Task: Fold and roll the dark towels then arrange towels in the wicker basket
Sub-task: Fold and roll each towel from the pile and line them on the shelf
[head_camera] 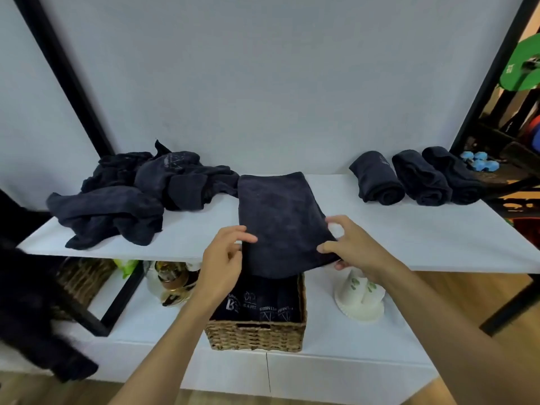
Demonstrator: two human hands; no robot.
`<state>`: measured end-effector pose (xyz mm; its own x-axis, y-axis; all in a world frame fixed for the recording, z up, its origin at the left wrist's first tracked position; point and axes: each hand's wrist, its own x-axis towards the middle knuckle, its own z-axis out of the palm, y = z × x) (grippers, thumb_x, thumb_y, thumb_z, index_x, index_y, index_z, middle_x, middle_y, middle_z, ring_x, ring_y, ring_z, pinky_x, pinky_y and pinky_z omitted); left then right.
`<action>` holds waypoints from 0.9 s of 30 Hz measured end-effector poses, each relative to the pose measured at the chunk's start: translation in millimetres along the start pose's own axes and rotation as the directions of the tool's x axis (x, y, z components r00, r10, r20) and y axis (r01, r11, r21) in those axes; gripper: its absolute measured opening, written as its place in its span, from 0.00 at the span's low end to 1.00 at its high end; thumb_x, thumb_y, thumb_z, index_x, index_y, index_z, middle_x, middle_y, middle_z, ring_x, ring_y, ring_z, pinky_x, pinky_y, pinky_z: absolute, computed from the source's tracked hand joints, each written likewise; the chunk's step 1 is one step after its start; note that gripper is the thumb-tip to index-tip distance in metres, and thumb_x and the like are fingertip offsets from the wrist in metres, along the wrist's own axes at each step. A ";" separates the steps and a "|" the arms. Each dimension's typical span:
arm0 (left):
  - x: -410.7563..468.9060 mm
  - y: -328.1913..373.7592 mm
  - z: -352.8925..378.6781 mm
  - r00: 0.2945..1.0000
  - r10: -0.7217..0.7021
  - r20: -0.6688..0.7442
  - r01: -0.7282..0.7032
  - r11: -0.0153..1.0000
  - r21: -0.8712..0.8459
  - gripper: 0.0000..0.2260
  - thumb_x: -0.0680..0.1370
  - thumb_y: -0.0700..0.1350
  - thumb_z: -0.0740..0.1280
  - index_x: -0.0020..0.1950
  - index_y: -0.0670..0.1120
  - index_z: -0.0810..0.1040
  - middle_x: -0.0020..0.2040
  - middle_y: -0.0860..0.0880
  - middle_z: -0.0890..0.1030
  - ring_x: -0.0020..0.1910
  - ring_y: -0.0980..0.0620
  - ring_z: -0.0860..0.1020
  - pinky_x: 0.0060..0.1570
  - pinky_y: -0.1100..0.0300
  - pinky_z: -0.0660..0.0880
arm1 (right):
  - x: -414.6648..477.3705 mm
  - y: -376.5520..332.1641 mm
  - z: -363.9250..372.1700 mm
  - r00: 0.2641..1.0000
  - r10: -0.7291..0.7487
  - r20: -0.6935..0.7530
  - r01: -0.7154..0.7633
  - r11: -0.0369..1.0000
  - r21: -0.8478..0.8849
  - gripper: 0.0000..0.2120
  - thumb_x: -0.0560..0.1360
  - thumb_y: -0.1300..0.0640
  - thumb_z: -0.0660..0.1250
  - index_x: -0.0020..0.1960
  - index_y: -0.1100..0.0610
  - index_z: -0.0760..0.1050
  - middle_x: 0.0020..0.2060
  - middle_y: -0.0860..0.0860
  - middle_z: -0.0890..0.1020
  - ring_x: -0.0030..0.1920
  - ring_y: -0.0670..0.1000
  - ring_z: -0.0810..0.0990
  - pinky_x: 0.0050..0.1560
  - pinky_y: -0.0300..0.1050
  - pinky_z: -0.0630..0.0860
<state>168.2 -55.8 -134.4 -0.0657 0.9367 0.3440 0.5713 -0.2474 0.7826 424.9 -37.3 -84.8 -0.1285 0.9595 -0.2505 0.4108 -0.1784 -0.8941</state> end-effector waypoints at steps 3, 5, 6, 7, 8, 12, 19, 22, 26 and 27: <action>-18.4 -12.2 2.6 0.963 0.221 0.156 -0.244 0.959 0.145 0.30 0.71 0.23 0.60 0.62 0.53 0.79 0.72 0.53 0.67 0.69 0.62 0.65 0.67 0.64 0.69 | -7.2 3.7 5.1 0.997 -0.067 0.027 0.065 0.995 0.082 0.16 0.78 0.62 0.65 0.62 0.45 0.77 0.54 0.51 0.81 0.37 0.54 0.85 0.33 0.41 0.75; -21.4 -18.1 7.1 0.900 0.324 0.291 -0.418 0.829 0.371 0.35 0.69 0.25 0.67 0.70 0.52 0.72 0.76 0.48 0.61 0.72 0.52 0.61 0.63 0.60 0.72 | -8.2 4.4 3.7 0.995 -0.069 0.076 0.057 0.988 0.146 0.10 0.79 0.59 0.65 0.55 0.50 0.82 0.54 0.52 0.83 0.41 0.55 0.86 0.34 0.41 0.74; -19.9 -20.1 8.7 0.881 0.357 0.310 -0.467 0.760 0.452 0.35 0.67 0.26 0.70 0.70 0.51 0.73 0.75 0.46 0.64 0.70 0.47 0.64 0.56 0.57 0.77 | -8.9 4.0 1.5 0.991 -0.066 0.120 0.044 0.984 0.172 0.08 0.78 0.59 0.67 0.55 0.51 0.82 0.54 0.52 0.83 0.45 0.55 0.86 0.35 0.41 0.74; -16.9 -20.7 7.5 0.872 0.386 0.302 -0.489 0.721 0.490 0.33 0.64 0.26 0.73 0.66 0.49 0.76 0.71 0.45 0.69 0.66 0.46 0.67 0.49 0.55 0.80 | -9.7 2.8 -1.6 0.984 -0.065 0.164 0.035 0.983 0.180 0.10 0.76 0.60 0.70 0.56 0.52 0.81 0.54 0.52 0.84 0.48 0.55 0.86 0.36 0.42 0.74; -12.9 -22.2 4.9 0.866 0.414 0.282 -0.501 0.713 0.491 0.30 0.62 0.26 0.74 0.61 0.48 0.79 0.67 0.45 0.74 0.60 0.47 0.69 0.42 0.53 0.81 | -9.9 1.6 -5.4 0.978 -0.070 0.197 0.040 0.988 0.149 0.13 0.75 0.61 0.72 0.58 0.52 0.80 0.53 0.51 0.84 0.49 0.54 0.85 0.36 0.42 0.74; 5.9 -19.4 -9.0 0.930 0.280 0.237 -0.336 0.909 0.246 0.15 0.71 0.33 0.72 0.54 0.49 0.82 0.53 0.54 0.81 0.50 0.55 0.75 0.49 0.57 0.77 | -6.1 -1.0 -11.5 0.985 -0.091 0.146 0.114 0.981 -0.155 0.15 0.71 0.64 0.75 0.55 0.54 0.77 0.45 0.53 0.86 0.45 0.51 0.85 0.34 0.43 0.75; 23.0 -5.3 -15.1 0.965 -0.181 0.187 0.206 0.971 -0.123 0.09 0.78 0.50 0.69 0.41 0.47 0.82 0.39 0.53 0.84 0.32 0.55 0.79 0.39 0.59 0.77 | 13.4 10.4 -1.5 0.985 -0.040 -0.166 0.020 0.992 -0.121 0.21 0.73 0.47 0.72 0.35 0.58 0.66 0.28 0.52 0.65 0.30 0.51 0.61 0.29 0.43 0.60; 29.0 -5.0 -11.2 0.940 -0.316 0.133 0.330 0.939 -0.098 0.18 0.77 0.52 0.70 0.35 0.40 0.76 0.34 0.49 0.79 0.26 0.54 0.74 0.33 0.62 0.72 | 23.5 13.1 5.1 0.977 0.014 -0.212 -0.045 0.989 -0.142 0.24 0.73 0.45 0.71 0.33 0.57 0.61 0.27 0.51 0.62 0.28 0.50 0.59 0.30 0.43 0.58; 37.0 1.0 -7.3 0.908 -0.407 0.103 0.416 0.906 -0.085 0.15 0.76 0.51 0.71 0.42 0.38 0.80 0.38 0.46 0.81 0.26 0.53 0.73 0.31 0.64 0.70 | 25.8 15.0 13.0 0.858 -0.317 -0.404 0.063 0.846 -0.530 0.12 0.75 0.45 0.69 0.43 0.53 0.74 0.35 0.46 0.74 0.35 0.46 0.72 0.38 0.41 0.67; 38.9 2.0 -7.0 0.900 -0.422 0.106 0.431 0.899 -0.081 0.12 0.76 0.51 0.71 0.43 0.41 0.81 0.40 0.46 0.82 0.26 0.53 0.74 0.31 0.64 0.70 | 21.6 14.2 16.6 0.781 -0.481 -0.399 0.183 0.787 -0.590 0.07 0.76 0.48 0.69 0.46 0.51 0.75 0.37 0.44 0.74 0.37 0.44 0.73 0.39 0.39 0.67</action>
<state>161.1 -21.6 -115.8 -0.2139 0.9740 -0.0753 0.4192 0.1611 0.8935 413.0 -22.7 -109.0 0.0621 0.9219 0.3824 0.8318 0.1640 -0.5303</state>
